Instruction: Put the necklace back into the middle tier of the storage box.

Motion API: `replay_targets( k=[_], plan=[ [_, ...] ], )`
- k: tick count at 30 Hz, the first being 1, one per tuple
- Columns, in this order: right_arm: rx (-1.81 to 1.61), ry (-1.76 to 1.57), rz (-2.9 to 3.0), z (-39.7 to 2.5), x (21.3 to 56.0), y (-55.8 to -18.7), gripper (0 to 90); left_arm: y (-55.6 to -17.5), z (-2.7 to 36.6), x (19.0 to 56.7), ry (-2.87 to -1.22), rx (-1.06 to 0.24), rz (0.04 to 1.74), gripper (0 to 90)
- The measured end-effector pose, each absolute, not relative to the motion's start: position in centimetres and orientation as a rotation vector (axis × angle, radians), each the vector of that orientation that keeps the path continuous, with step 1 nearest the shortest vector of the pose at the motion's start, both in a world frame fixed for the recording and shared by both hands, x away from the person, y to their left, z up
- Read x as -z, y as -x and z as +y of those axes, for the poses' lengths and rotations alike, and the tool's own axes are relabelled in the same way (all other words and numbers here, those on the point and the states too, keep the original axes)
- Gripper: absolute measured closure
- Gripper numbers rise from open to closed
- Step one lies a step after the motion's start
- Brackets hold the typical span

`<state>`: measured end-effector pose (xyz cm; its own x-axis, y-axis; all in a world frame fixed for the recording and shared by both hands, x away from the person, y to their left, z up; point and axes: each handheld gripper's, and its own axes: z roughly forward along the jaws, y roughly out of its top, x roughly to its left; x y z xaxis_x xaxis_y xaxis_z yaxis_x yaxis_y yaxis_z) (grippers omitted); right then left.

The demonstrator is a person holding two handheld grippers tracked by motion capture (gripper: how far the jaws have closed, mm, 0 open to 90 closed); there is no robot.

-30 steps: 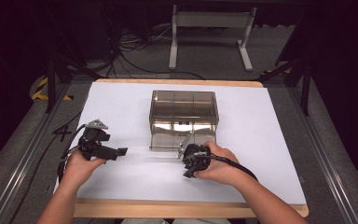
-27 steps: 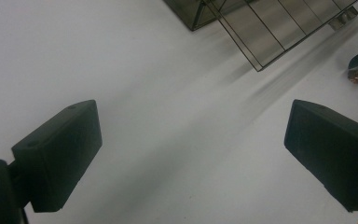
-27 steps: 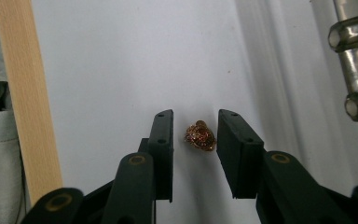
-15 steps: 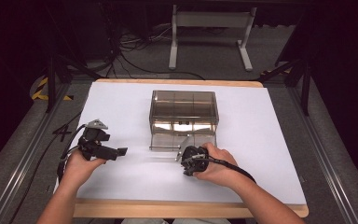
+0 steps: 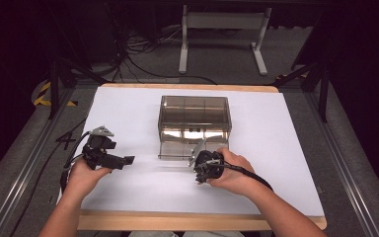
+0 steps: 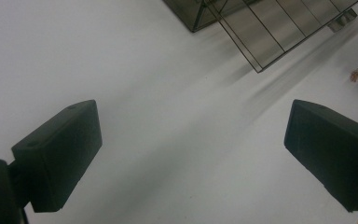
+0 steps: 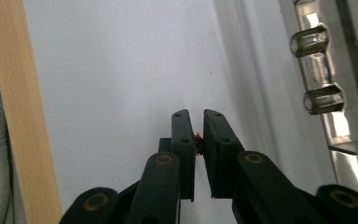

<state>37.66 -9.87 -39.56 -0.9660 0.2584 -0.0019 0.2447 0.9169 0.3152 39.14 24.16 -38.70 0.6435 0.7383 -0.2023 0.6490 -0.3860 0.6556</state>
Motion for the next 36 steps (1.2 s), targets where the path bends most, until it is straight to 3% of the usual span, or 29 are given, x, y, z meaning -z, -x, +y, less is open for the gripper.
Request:
replay_targets(
  k=[36],
  plan=[
    [-0.638, -0.406, 3.014, -10.3, 34.7, -38.5, 83.6, -39.1, 24.2, 38.7, -2.129, -0.153, 1.078, 4.7]
  ],
)
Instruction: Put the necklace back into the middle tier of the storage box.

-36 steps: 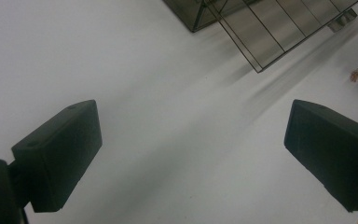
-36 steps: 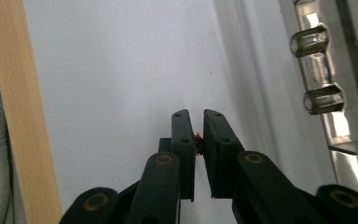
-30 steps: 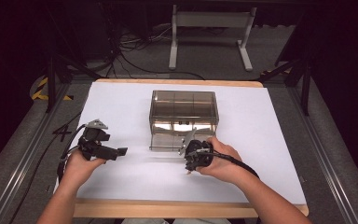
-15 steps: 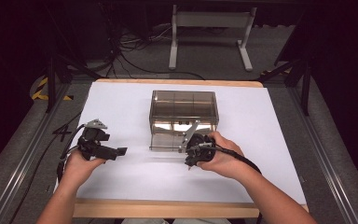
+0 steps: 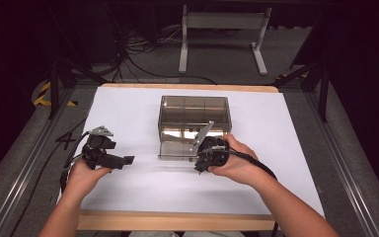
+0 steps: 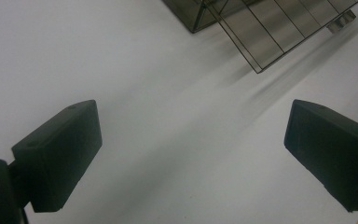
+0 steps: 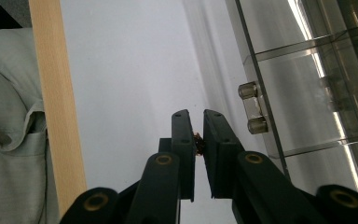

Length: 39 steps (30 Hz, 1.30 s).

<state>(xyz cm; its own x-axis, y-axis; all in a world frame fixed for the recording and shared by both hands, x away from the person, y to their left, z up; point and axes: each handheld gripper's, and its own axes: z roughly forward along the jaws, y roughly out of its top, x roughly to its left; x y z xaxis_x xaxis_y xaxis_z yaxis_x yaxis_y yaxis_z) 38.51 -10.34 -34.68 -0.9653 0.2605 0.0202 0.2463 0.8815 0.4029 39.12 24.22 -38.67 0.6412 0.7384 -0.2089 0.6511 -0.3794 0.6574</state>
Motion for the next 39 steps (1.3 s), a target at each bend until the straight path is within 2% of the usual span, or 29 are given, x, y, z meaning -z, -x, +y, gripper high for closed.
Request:
replay_targets(
  k=[39],
  plan=[
    [-0.678, -0.428, 3.006, -10.2, 31.4, -40.8, 83.6, -39.1, 24.4, 38.6, -2.128, -0.151, 1.076, 4.7]
  ],
)
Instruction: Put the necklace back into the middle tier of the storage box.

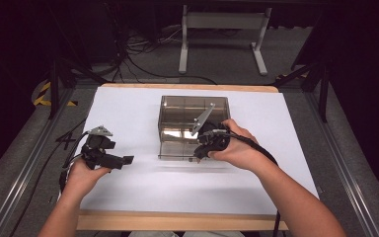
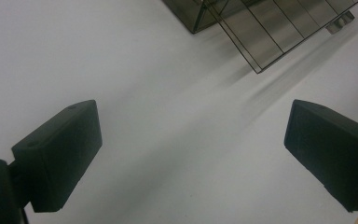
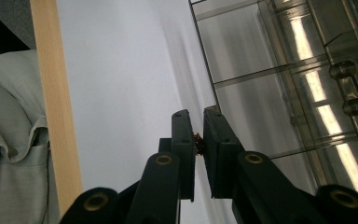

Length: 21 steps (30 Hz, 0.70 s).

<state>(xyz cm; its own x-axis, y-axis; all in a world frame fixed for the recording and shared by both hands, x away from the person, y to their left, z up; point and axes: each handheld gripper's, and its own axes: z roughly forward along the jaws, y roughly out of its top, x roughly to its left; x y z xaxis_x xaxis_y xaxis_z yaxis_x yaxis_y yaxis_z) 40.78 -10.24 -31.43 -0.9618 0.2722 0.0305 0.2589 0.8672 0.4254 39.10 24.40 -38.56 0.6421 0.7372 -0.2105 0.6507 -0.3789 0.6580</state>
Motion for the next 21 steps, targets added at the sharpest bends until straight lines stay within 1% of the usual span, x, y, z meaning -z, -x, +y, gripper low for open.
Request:
replay_targets(
  k=[21],
  plan=[
    [-0.745, -0.518, 2.944, -10.3, 31.4, -42.6, 83.6, -39.1, 24.3, 38.6, -2.135, -0.151, 1.073, 4.7]
  ],
)
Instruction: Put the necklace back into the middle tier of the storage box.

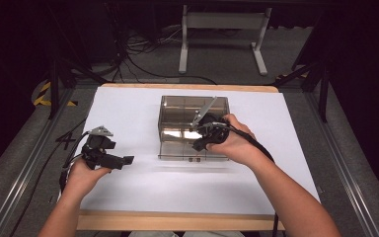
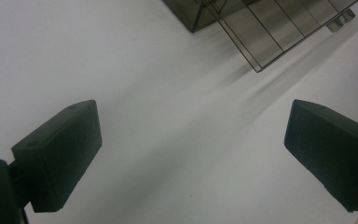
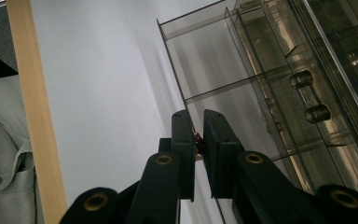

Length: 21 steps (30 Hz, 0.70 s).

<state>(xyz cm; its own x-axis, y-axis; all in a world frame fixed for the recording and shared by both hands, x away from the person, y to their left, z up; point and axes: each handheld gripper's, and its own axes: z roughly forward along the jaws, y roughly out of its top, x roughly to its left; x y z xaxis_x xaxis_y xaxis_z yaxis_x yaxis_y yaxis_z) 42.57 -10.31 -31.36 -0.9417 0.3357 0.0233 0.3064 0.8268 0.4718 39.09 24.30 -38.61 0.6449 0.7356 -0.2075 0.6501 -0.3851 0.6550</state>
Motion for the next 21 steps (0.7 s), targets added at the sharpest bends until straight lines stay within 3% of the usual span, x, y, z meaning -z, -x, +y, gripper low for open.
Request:
replay_targets(
  k=[21],
  plan=[
    [-0.677, -0.633, 2.901, -10.1, 32.7, -44.6, 83.6, -39.2, 24.3, 38.7, -2.132, -0.153, 1.077, 4.7]
  ],
)
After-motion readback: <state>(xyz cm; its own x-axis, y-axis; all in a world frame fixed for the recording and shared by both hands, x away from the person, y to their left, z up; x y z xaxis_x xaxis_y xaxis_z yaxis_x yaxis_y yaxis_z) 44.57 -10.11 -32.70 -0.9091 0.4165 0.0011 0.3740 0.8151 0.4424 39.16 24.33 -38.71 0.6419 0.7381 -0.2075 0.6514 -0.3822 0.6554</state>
